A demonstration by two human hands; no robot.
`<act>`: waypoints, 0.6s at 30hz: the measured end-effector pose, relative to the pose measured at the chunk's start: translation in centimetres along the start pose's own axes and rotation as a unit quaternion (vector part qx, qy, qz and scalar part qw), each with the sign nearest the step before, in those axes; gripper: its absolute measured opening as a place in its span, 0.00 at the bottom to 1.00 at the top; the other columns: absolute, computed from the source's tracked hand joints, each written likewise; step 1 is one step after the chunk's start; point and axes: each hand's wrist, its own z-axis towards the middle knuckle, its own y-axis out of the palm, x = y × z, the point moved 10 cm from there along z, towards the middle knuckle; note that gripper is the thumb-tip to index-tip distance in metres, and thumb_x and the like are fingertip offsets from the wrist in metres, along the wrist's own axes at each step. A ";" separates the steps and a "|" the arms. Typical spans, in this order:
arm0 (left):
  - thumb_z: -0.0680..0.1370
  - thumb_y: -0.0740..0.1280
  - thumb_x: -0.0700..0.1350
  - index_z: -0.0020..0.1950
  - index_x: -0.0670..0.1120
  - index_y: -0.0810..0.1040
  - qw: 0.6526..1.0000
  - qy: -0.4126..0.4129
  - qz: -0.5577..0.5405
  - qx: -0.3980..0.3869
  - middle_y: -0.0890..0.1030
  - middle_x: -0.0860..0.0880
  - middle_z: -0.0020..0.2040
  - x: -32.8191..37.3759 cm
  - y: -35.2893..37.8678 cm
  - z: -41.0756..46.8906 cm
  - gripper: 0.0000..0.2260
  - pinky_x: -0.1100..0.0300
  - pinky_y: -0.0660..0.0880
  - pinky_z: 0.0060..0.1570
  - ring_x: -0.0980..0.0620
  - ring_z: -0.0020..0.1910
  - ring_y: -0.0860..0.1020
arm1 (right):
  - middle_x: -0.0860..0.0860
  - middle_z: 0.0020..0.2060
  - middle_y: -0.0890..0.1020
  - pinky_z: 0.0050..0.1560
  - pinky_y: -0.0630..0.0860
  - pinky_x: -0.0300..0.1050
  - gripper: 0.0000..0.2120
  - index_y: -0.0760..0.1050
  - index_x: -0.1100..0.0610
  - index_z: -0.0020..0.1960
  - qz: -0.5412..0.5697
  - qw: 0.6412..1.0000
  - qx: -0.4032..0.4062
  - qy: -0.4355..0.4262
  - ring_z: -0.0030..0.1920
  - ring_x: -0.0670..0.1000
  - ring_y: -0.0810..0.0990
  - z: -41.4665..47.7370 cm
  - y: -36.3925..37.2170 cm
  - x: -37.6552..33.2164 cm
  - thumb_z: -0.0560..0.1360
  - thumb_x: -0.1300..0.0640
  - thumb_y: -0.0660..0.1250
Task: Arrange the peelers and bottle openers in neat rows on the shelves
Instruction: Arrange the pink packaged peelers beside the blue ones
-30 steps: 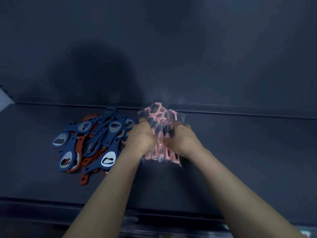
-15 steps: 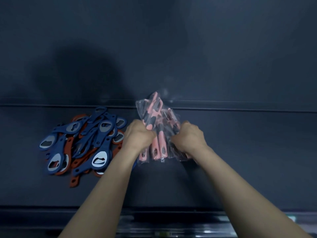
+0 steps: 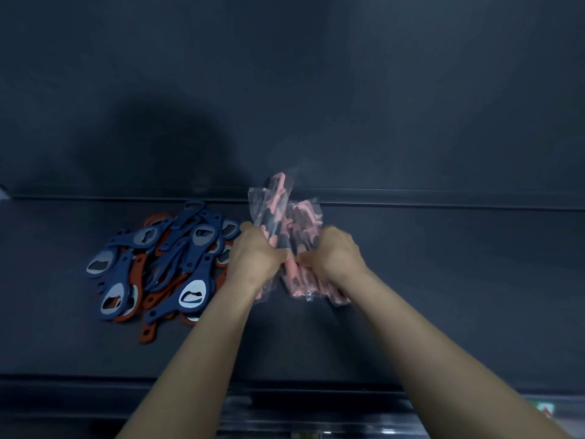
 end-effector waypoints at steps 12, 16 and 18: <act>0.68 0.76 0.47 0.59 0.39 0.66 0.998 0.023 0.044 -0.032 0.77 0.41 0.56 2.1 2.8 -0.3 0.27 0.54 0.74 0.48 0.41 0.54 0.77 | 0.54 0.41 0.79 0.38 0.72 0.40 0.12 0.69 0.56 0.35 0.055 0.995 0.016 0.082 0.43 0.55 0.81 0.1 -2.2 3.7 0.65 0.56 0.74; 0.69 0.75 0.46 0.58 0.39 0.66 0.999 0.037 0.015 -0.028 0.77 0.41 0.55 3.0 3.6 -0.4 0.25 0.54 0.74 0.45 0.41 0.52 0.77 | 0.54 0.37 0.79 0.35 0.71 0.40 0.07 0.72 0.58 0.35 0.074 0.993 0.011 0.087 0.41 0.55 0.81 -0.2 -2.4 4.2 0.65 0.60 0.70; 0.68 0.76 0.47 0.58 0.39 0.66 0.999 0.038 0.003 -0.024 0.78 0.42 0.53 3.2 3.7 -0.4 0.27 0.55 0.74 0.42 0.41 0.51 0.78 | 0.55 0.38 0.79 0.37 0.71 0.41 0.05 0.73 0.59 0.36 0.071 0.994 0.003 0.078 0.43 0.56 0.81 -0.1 -2.4 3.9 0.67 0.60 0.69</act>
